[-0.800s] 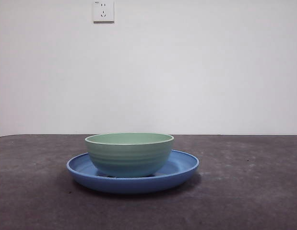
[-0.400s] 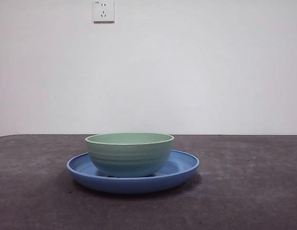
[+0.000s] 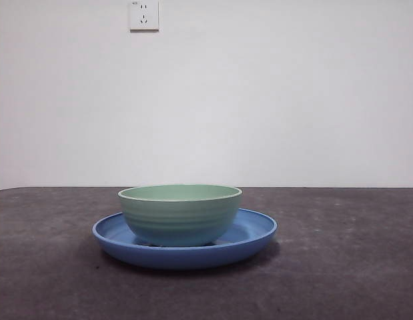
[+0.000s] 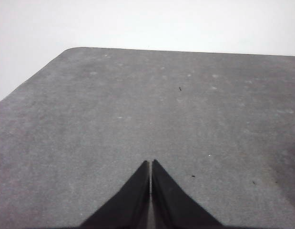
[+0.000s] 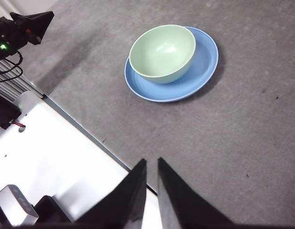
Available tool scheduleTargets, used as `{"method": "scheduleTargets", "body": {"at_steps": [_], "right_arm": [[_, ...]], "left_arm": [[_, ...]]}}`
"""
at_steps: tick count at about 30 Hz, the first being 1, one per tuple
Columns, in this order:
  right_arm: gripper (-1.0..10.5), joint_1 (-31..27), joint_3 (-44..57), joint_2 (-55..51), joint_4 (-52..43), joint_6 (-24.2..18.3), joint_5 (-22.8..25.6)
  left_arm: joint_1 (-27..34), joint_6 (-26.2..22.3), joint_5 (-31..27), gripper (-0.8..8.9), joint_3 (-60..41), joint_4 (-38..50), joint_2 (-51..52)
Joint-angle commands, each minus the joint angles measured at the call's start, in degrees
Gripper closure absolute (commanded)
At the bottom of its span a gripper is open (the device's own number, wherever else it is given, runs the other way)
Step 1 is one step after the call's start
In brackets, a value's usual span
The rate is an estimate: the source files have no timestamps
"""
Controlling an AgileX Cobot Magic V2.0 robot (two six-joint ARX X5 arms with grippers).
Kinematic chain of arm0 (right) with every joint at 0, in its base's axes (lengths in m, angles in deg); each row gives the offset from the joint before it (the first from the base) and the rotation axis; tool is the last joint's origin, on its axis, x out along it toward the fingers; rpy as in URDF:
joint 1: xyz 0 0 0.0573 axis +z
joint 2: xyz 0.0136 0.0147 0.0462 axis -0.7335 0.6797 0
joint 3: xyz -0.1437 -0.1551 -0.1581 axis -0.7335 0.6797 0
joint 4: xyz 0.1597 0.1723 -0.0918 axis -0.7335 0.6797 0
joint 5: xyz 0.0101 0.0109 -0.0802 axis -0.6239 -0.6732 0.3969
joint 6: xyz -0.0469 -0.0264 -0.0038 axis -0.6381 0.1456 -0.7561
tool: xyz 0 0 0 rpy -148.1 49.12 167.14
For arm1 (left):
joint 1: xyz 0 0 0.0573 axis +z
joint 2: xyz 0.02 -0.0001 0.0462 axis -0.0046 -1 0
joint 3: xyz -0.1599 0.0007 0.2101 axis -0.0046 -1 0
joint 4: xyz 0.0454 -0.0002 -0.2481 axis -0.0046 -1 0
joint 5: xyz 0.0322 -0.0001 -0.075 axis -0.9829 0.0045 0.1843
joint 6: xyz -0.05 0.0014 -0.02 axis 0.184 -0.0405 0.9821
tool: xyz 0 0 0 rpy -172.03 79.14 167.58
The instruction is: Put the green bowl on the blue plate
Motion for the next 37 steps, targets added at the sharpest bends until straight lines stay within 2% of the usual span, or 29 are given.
{"method": "scheduleTargets", "body": {"at_steps": [1, 8, 14, 17, 21, 23, 26, 28, 33, 37], "right_arm": [[9.1, 0.35, -1.09, 0.13, -0.68, -0.46, 0.02], [9.1, -1.46, -1.03, -0.37, -0.55, -0.46, -0.22], [9.1, -12.11, 1.73, -3.08, -1.97, -0.46, 0.0], [9.1, -18.36, 7.41, -6.49, -9.73, -2.82, 1.36], [9.1, -26.05, 20.28, -13.62, -29.81, -4.33, 1.53], [9.1, -28.44, 26.62, -16.9, -38.84, -4.79, 1.86], [9.1, -31.54, 35.56, -20.92, -49.77, -7.69, 4.98], [9.1, -32.76, 40.06, -22.43, -54.23, -9.11, 6.73], [9.1, -34.18, 48.78, -23.56, -60.54, -9.35, 13.77], [9.1, -34.16, 52.57, -23.87, -60.59, -9.42, 15.19]], "left_arm": [[0.11, 0.15, -0.57, 8.06, -1.18, -0.24, 0.13], [0.11, 0.15, -0.57, 8.06, -1.18, -0.24, 0.13], [0.11, 0.15, -0.57, 8.06, -1.18, -0.26, 0.13], [0.11, 0.15, -0.57, 8.06, -1.18, -0.26, 0.13], [0.11, 0.15, -0.57, 8.06, -1.18, -0.26, 0.13], [0.11, 0.15, -0.57, 8.06, -1.18, -0.26, 0.13], [0.11, 0.15, -0.57, 8.06, -1.18, -0.26, 0.13], [0.11, 0.15, -0.57, 8.06, -1.18, -0.26, 0.13], [0.11, 0.15, -0.57, 8.06, -1.18, -0.26, 0.13], [0.11, 0.15, -0.57, 8.06, -1.18, -0.26, 0.13]]}}
